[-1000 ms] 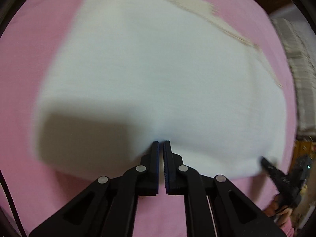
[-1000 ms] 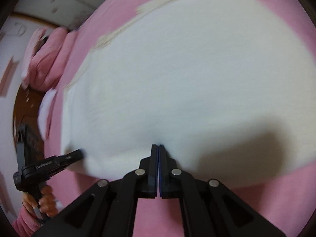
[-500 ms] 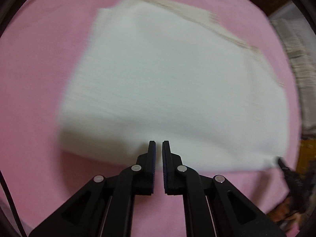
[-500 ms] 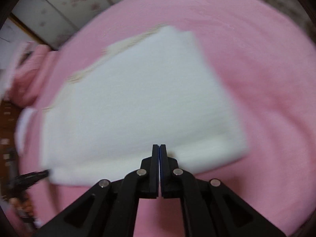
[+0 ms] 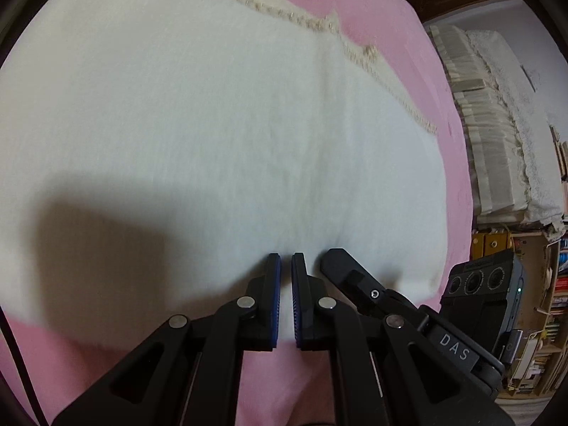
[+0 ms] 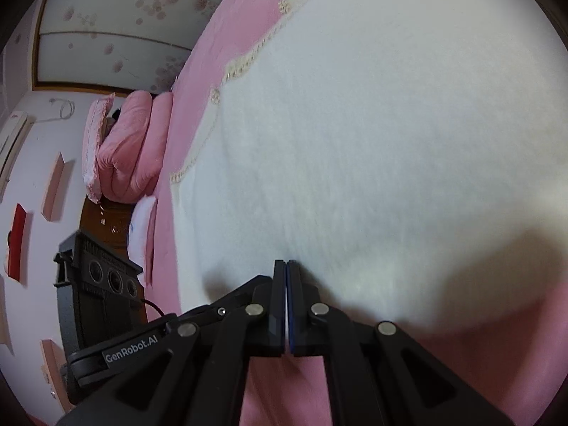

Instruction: Fold large clothes

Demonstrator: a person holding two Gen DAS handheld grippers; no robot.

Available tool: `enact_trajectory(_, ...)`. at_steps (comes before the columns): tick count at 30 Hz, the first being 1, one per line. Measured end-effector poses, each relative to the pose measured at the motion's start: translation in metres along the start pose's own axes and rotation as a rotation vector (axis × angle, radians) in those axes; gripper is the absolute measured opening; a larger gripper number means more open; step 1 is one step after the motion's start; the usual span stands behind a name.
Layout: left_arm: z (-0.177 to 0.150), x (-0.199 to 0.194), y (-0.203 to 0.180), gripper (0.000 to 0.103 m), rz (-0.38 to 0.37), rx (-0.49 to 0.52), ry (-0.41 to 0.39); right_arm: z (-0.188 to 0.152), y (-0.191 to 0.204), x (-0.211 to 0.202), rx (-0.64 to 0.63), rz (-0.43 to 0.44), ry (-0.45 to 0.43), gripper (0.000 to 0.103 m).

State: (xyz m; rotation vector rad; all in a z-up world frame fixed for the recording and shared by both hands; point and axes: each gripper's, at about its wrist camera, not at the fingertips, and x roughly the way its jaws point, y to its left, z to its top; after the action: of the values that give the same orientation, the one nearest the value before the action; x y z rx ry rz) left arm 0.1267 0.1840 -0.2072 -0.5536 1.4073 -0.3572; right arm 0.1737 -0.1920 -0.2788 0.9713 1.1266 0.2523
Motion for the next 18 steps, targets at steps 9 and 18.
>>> enact_trajectory(9,0.101,0.025,0.0,0.002,-0.023,-0.056,-0.136,0.069,0.027,0.045,-0.107,-0.037,-0.022,0.0)
enact_trajectory(18,0.163,0.047,-0.003,0.001,0.039,-0.055,-0.197,0.138,0.049,0.093,-0.155,-0.086,-0.016,0.0)
